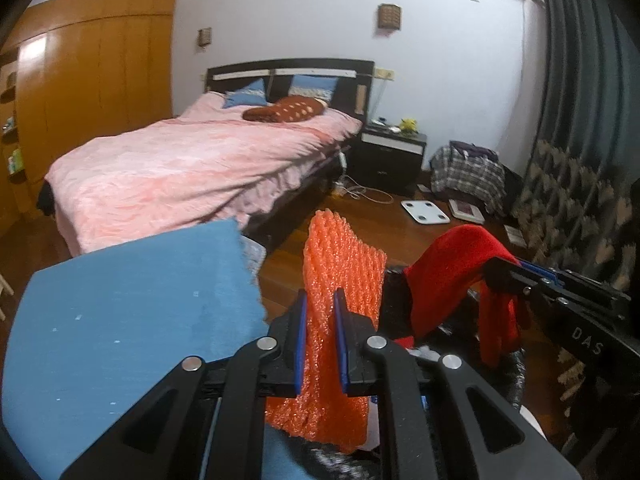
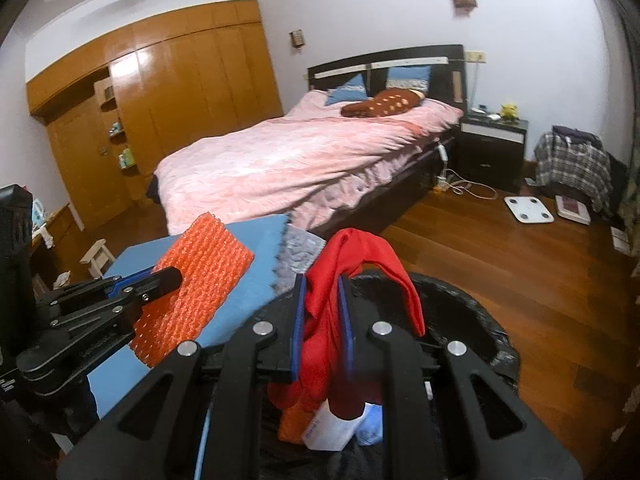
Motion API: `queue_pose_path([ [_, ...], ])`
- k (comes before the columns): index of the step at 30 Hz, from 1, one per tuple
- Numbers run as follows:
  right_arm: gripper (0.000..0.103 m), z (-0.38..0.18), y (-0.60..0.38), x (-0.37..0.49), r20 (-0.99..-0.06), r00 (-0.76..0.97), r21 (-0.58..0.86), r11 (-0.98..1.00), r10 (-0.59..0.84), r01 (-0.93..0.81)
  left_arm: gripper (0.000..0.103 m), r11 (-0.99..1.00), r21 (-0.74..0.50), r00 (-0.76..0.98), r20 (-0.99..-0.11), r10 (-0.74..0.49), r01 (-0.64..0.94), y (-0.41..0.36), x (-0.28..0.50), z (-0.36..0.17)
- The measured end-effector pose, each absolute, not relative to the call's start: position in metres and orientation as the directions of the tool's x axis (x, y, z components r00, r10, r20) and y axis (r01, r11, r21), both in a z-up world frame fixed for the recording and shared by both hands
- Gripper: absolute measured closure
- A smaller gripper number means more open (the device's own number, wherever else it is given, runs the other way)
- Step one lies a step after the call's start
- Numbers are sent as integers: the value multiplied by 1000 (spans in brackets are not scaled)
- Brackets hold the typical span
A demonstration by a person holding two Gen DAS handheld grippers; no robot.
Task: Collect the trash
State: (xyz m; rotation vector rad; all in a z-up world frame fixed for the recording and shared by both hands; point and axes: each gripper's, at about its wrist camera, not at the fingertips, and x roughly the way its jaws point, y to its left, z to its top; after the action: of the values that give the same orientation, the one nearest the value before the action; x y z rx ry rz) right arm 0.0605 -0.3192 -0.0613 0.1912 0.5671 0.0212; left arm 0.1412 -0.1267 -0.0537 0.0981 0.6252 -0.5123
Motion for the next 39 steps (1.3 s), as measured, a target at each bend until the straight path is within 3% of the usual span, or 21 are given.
queue_pose_path([
  [12, 86, -98, -357, 54, -591, 807, 194, 973, 15, 123, 90, 826, -57, 625, -625, -468, 561, -181, 141, -82],
  [16, 75, -110, -366, 54, -612, 791, 192, 970, -2, 151, 78, 810, -76, 589, -647, -484, 582, -189, 144, -87],
  [20, 50, -117, -368, 53, -623, 782, 184, 967, -22, 174, 54, 810, -89, 580, -653, -487, 579, -185, 147, -89],
  [27, 12, -115, -368, 49, -613, 787, 145, 969, -70, 199, 35, 831, -87, 609, -639, -470, 550, -169, 149, -80],
  [32, 7, -104, -363, 46, -606, 794, 155, 970, -54, 185, 13, 862, -71, 663, -609, -437, 503, -144, 144, -65],
  [39, 6, -80, -346, 41, -585, 811, 178, 973, -13, 144, 6, 889, -72, 697, -593, -403, 453, -111, 135, -45],
])
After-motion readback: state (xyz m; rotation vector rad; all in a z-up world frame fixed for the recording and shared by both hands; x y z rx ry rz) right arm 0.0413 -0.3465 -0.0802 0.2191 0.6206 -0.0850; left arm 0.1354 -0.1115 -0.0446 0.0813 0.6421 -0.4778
